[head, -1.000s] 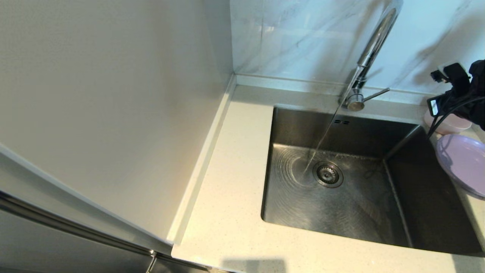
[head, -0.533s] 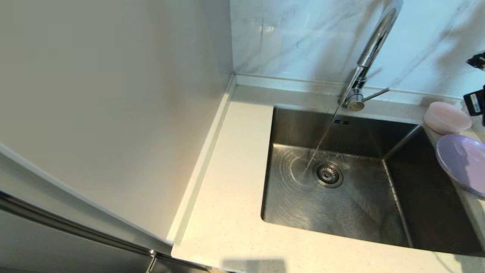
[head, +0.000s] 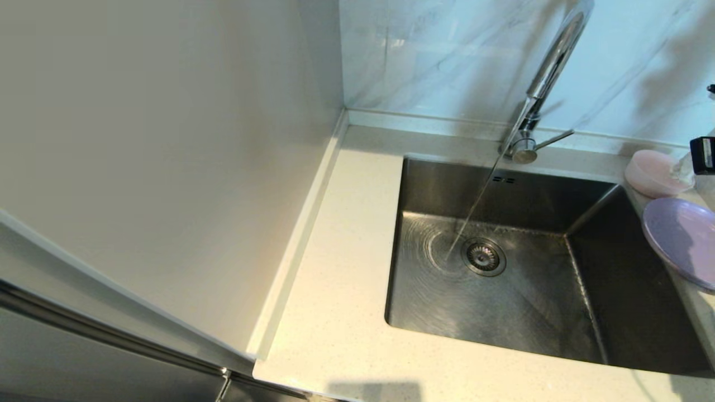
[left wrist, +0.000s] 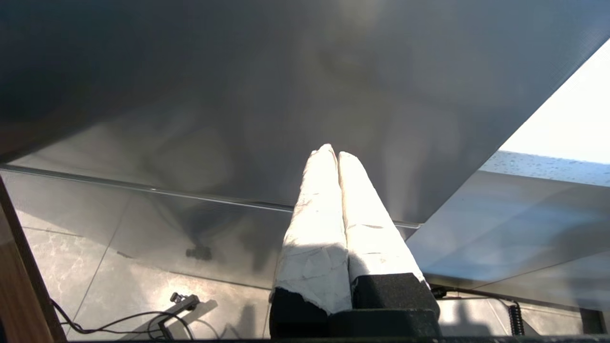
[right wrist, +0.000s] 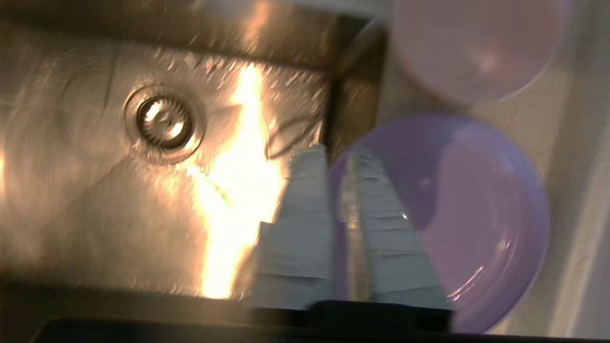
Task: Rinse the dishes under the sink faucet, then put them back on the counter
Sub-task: Pick up the bowl
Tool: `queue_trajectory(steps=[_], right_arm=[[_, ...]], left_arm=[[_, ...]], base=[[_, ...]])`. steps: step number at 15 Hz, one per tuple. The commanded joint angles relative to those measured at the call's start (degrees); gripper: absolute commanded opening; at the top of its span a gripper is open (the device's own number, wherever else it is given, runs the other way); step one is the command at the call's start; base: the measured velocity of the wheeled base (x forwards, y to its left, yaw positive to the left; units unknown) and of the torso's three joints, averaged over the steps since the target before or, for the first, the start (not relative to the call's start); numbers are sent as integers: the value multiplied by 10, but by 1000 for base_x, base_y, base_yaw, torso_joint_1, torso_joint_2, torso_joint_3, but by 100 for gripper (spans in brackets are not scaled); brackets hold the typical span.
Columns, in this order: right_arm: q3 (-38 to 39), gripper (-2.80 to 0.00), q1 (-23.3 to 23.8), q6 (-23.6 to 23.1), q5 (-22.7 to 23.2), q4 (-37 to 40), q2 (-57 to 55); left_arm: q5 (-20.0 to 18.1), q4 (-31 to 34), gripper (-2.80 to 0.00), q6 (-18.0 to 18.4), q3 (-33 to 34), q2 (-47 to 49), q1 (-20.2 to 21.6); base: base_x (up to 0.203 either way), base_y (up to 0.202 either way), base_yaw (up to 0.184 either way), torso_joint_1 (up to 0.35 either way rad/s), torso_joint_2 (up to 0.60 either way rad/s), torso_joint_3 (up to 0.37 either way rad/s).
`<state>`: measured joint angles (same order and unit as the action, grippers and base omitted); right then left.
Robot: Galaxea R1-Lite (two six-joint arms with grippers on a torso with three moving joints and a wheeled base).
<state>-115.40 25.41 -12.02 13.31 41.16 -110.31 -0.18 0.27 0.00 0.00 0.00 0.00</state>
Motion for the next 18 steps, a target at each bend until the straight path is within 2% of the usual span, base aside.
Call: queue_trajectory(steps=[1, 4, 9, 13, 16, 18], right_arm=[[1, 0, -19, 14, -62, -91, -29], [1, 0, -22, -57, -80, -137, -58], [1, 0, -23, -61, -93, -142, -65], [1, 0, -24, -74, -106, -116, -72], [1, 0, -25, -187, -138, -133, -78], [1, 0, -33, -193, -141, -138, -88]], left_arm=[[0, 0, -280, 0, 0, 0, 0], [0, 0, -280, 0, 0, 0, 0], [0, 0, -280, 0, 0, 0, 0], [0, 0, -280, 0, 0, 0, 0], [0, 0, -280, 0, 0, 0, 0], [0, 0, -280, 0, 0, 0, 0]], base=[[0, 0, 0, 0, 0, 0], [0, 0, 0, 0, 0, 0], [0, 0, 0, 0, 0, 0], [0, 0, 0, 0, 0, 0], [0, 0, 0, 0, 0, 0], [0, 0, 0, 0, 0, 0]])
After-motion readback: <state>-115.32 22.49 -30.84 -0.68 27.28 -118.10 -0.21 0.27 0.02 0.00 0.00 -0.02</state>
